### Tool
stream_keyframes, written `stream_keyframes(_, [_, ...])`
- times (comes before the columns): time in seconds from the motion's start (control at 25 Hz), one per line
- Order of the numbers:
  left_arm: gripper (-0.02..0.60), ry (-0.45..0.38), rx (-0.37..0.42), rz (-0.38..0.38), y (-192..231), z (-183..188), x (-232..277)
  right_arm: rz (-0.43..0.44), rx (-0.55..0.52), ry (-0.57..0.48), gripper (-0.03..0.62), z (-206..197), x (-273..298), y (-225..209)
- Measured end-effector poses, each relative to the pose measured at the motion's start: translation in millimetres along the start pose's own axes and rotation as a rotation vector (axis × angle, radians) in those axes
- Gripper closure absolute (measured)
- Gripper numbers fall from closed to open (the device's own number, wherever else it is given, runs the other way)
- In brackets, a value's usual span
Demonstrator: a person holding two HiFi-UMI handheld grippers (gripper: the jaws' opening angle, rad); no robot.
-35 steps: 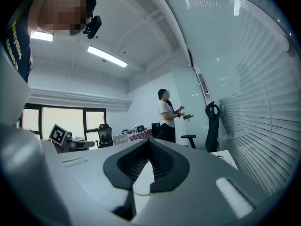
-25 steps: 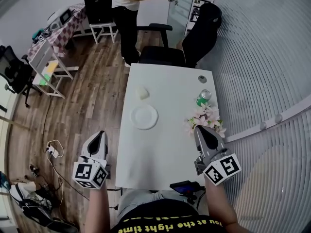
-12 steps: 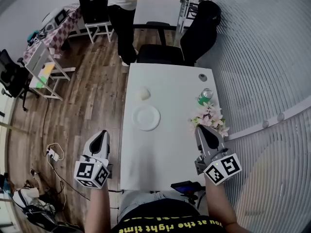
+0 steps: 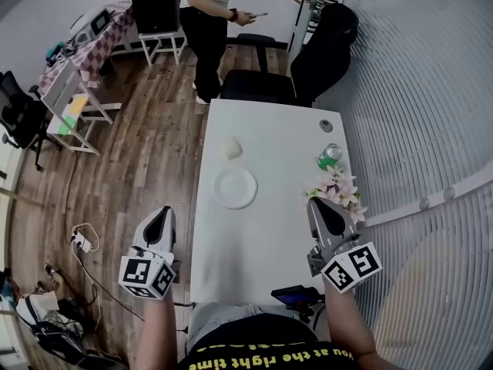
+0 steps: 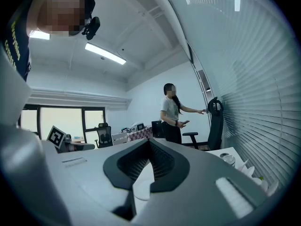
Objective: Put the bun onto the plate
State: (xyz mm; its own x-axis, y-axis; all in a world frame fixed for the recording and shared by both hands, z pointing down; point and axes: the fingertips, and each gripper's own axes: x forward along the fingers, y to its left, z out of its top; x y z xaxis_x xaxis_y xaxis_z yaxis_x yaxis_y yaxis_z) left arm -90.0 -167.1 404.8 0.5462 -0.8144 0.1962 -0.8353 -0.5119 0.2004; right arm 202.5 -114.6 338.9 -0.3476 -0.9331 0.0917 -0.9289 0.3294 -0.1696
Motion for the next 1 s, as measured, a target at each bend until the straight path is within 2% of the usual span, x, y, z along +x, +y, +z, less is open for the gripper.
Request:
stream_keyframes(0.4, [0.578,0.002,-0.033,0.052,17.7,-12.3,-6.0,0.034,-0.032,0.026,0.588,-4.3,29.7,-0.7])
stream_keyframes(1.0, [0.578,0.035,-0.07,0.12,45.7,-34.4,-4.9,0.146,-0.053,0.09,0.586,-31.0,122.3,12.5])
